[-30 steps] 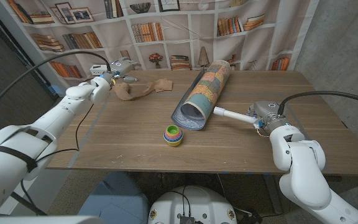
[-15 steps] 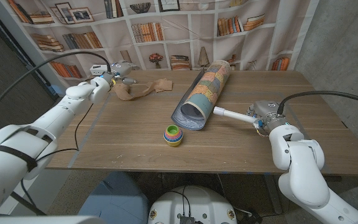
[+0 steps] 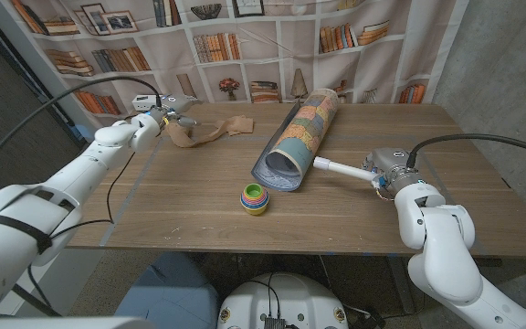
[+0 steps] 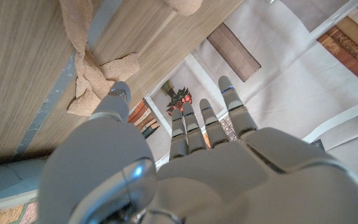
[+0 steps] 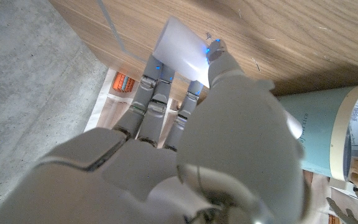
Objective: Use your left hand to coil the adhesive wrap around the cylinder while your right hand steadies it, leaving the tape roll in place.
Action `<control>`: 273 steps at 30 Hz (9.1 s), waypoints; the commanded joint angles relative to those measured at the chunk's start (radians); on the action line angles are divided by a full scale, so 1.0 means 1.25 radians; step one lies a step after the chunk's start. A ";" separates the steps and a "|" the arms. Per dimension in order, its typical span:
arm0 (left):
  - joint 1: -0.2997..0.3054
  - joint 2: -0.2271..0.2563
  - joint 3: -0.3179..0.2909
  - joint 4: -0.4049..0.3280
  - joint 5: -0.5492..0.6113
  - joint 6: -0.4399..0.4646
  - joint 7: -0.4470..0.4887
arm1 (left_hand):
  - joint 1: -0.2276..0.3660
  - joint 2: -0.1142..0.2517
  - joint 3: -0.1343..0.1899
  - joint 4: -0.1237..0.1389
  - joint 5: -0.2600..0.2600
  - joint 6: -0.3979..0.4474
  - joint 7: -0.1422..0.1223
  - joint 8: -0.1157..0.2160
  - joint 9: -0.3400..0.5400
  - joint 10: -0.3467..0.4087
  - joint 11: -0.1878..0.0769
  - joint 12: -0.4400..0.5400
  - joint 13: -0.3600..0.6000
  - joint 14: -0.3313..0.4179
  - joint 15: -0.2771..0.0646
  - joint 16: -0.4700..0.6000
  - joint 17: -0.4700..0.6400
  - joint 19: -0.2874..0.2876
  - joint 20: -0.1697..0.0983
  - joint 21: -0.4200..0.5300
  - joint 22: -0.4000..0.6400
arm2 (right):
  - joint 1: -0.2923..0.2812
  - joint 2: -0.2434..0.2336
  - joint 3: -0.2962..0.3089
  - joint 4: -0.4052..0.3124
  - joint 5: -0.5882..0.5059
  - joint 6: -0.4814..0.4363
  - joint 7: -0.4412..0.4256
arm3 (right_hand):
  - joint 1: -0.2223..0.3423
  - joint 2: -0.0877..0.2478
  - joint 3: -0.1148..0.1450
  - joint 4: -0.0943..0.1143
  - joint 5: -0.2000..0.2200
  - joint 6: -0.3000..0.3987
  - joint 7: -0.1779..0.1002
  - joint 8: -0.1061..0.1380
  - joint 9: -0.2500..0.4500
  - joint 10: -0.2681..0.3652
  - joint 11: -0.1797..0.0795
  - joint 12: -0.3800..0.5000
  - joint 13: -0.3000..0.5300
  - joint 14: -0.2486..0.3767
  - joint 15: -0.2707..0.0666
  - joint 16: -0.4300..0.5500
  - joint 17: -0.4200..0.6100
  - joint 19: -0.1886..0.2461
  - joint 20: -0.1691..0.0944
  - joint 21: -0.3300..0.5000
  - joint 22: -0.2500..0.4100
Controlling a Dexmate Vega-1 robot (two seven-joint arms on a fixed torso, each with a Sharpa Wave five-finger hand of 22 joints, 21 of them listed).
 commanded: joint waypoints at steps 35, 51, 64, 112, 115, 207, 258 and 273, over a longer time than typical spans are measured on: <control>0.116 -0.013 -0.066 -0.133 -0.039 0.145 -0.072 | -0.054 0.033 -0.065 0.019 0.010 -0.068 0.027 -0.017 -0.003 -0.041 0.030 -0.017 0.022 0.078 0.146 0.029 0.028 -0.159 0.007 -0.086 -0.019 | -0.006 -0.025 -0.004 0.007 0.060 -0.033 -0.046 | 0.008 0.011 0.069 -0.001 0.003 0.008 0.001 -0.009 0.009 0.049 -0.045 -0.010 0.011 0.118 -0.217 0.000 0.012 -0.010 -0.081 0.015 0.001; 0.136 -0.027 -0.081 -0.144 -0.057 0.182 -0.075 | -0.065 0.033 -0.072 0.020 0.010 -0.088 0.043 -0.019 -0.003 -0.054 0.046 -0.022 0.023 0.073 0.147 0.026 0.028 -0.166 0.004 -0.094 -0.025 | 0.005 -0.047 -0.016 0.007 0.080 -0.056 -0.052 | 0.008 0.010 0.072 -0.002 0.004 0.009 0.000 -0.011 0.010 0.053 -0.045 -0.013 0.013 0.119 -0.217 -0.002 0.013 -0.013 -0.080 0.021 0.001; 0.140 -0.039 -0.079 -0.141 -0.069 0.195 -0.082 | -0.069 0.045 -0.075 0.021 0.010 -0.096 0.045 -0.015 -0.003 -0.063 0.052 -0.025 0.024 0.075 0.146 0.024 0.026 -0.121 -0.001 -0.075 -0.023 | 0.017 -0.058 -0.026 0.009 0.092 -0.071 -0.053 | 0.006 0.009 0.074 -0.001 0.004 0.009 0.001 -0.013 0.012 0.052 -0.044 -0.017 0.014 0.120 -0.217 -0.003 0.015 -0.015 -0.080 0.024 0.001; 0.113 -0.067 -0.070 -0.065 -0.110 0.232 -0.090 | -0.064 0.069 -0.081 0.013 0.011 -0.153 0.102 -0.015 -0.001 -0.122 0.115 -0.040 0.031 0.060 0.150 0.003 0.015 -0.063 -0.006 -0.061 -0.035 | 0.057 -0.061 -0.061 0.022 0.082 -0.087 -0.028 | 0.003 0.006 0.081 -0.002 0.004 0.011 0.001 -0.018 0.017 0.058 -0.045 -0.026 0.020 0.121 -0.217 -0.007 0.017 -0.025 -0.077 0.039 0.001; 0.112 -0.068 -0.069 -0.062 -0.113 0.235 -0.090 | -0.062 0.070 -0.080 0.012 0.012 -0.156 0.106 -0.015 -0.001 -0.123 0.119 -0.040 0.031 0.056 0.150 0.001 0.015 -0.067 -0.007 -0.063 -0.035 | 0.057 -0.058 -0.061 0.023 0.080 -0.086 -0.027 | 0.003 0.006 0.082 -0.002 0.004 0.011 0.001 -0.018 0.017 0.058 -0.044 -0.026 0.023 0.122 -0.217 -0.006 0.018 -0.025 -0.077 0.040 0.001; 0.080 -0.116 -0.030 0.039 -0.135 0.280 -0.070 | -0.014 0.065 -0.077 -0.007 0.012 -0.070 0.126 0.015 0.003 -0.035 0.130 0.000 0.041 0.129 0.127 0.002 -0.010 0.104 -0.013 0.021 -0.032 | 0.063 -0.027 -0.052 0.045 0.058 -0.069 0.004 | -0.001 0.002 0.093 -0.002 0.004 0.017 0.001 -0.024 0.025 0.065 -0.045 -0.043 0.033 0.126 -0.217 -0.008 0.017 -0.042 -0.074 0.063 0.000; 0.122 -0.127 -0.016 -0.024 -0.066 0.376 -0.087 | 0.161 0.024 -0.027 0.009 0.044 0.043 -0.035 0.058 0.126 0.031 0.008 0.041 0.153 0.221 0.071 -0.016 0.017 0.092 -0.066 0.304 0.034 | 0.058 -0.099 -0.057 0.021 0.136 -0.114 -0.045 | -0.003 -0.001 0.099 -0.002 0.005 0.022 -0.002 -0.025 0.029 0.071 -0.045 -0.051 0.038 0.126 -0.217 -0.008 0.018 -0.051 -0.071 0.075 0.000; 0.107 -0.133 -0.004 -0.002 -0.045 0.390 -0.119 | 0.126 0.031 -0.026 0.012 0.045 0.071 0.003 0.051 0.113 0.104 0.014 0.044 0.135 0.310 -0.001 0.021 0.001 0.144 -0.092 0.337 0.004 | 0.077 -0.101 -0.070 0.025 0.130 -0.117 -0.031 | -0.003 -0.002 0.100 -0.003 0.005 0.022 0.000 -0.026 0.030 0.076 -0.046 -0.053 0.037 0.127 -0.217 -0.009 0.016 -0.054 -0.070 0.077 -0.001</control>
